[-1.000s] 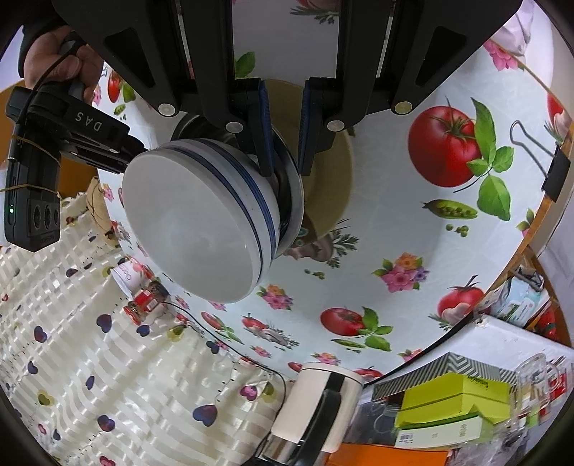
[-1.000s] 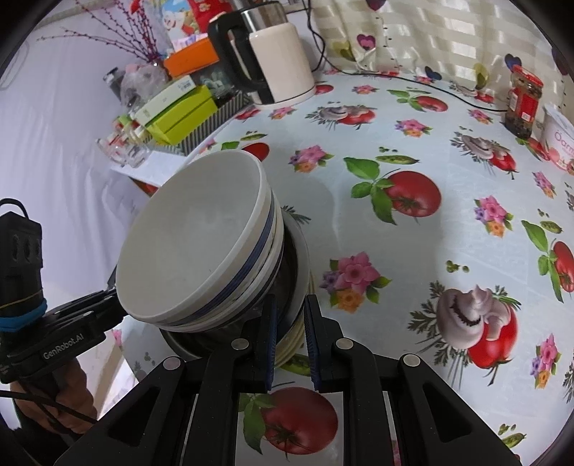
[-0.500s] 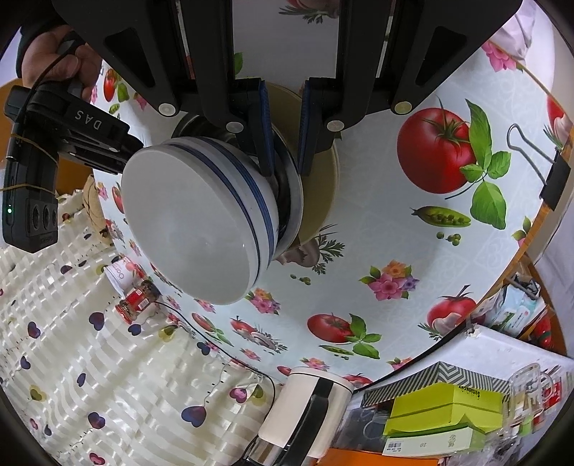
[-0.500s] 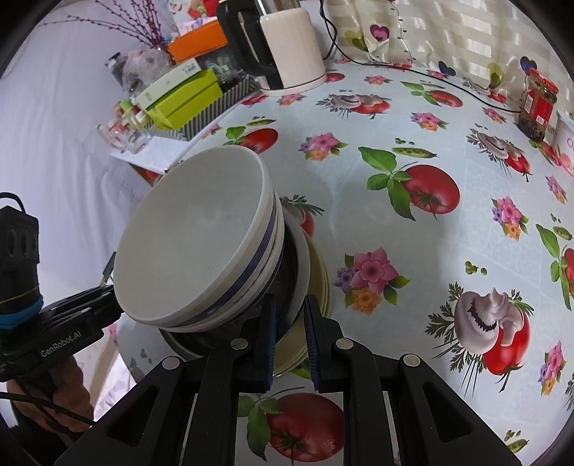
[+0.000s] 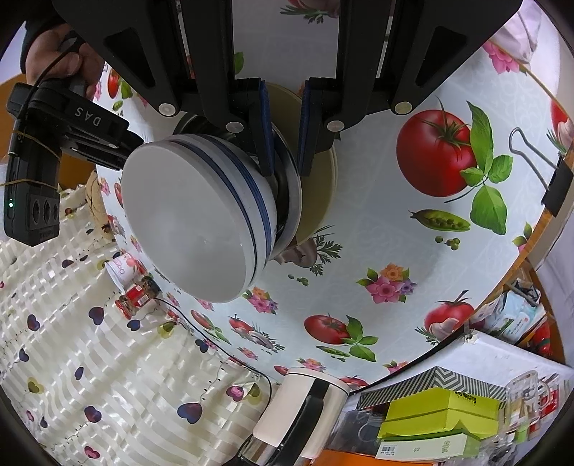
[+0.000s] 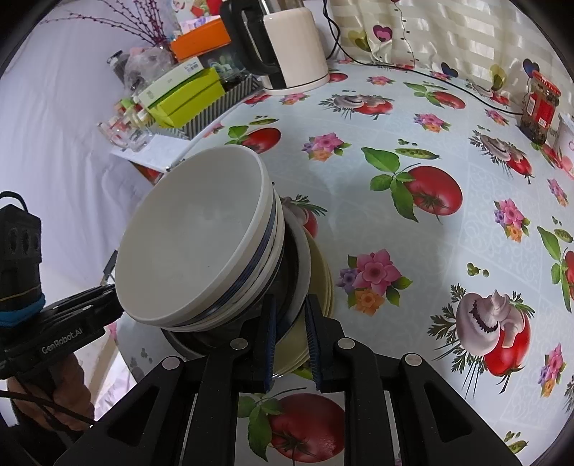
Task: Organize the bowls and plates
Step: 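Lower the bowl stack onto the beige plates with both grippers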
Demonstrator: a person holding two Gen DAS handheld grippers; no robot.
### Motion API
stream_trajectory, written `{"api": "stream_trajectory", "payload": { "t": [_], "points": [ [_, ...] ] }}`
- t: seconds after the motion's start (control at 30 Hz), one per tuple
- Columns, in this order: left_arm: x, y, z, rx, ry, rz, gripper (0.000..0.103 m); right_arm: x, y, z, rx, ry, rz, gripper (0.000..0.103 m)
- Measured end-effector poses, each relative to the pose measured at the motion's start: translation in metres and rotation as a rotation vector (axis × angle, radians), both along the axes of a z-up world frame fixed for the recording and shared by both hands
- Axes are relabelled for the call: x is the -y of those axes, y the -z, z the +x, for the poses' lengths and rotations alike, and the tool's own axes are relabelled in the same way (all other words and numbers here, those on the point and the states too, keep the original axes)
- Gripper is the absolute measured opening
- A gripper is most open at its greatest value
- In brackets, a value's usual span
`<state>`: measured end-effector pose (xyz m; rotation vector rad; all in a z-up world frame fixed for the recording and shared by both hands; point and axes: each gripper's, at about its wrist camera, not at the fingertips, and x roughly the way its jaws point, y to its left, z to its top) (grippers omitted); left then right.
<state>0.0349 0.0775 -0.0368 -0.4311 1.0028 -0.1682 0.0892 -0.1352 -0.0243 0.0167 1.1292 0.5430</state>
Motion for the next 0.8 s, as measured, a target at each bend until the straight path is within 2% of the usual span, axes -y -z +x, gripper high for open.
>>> {"api": "stream_trajectory", "payload": {
  "t": [0.27,0.6,0.8],
  "points": [
    [-0.002,-0.002,-0.003,0.005,-0.016,0.015,0.014,0.004,0.001,-0.001,-0.020,0.001,0.025,0.019],
    [-0.002,-0.009,-0.009,0.026,-0.045,0.062,0.014,0.012,-0.006,-0.012,0.003,0.008,0.034,0.035],
    [0.001,-0.013,-0.014,0.034,-0.051,0.080,0.015,0.016,-0.012,-0.020,0.018,0.008,0.044,0.041]
  ]
}}
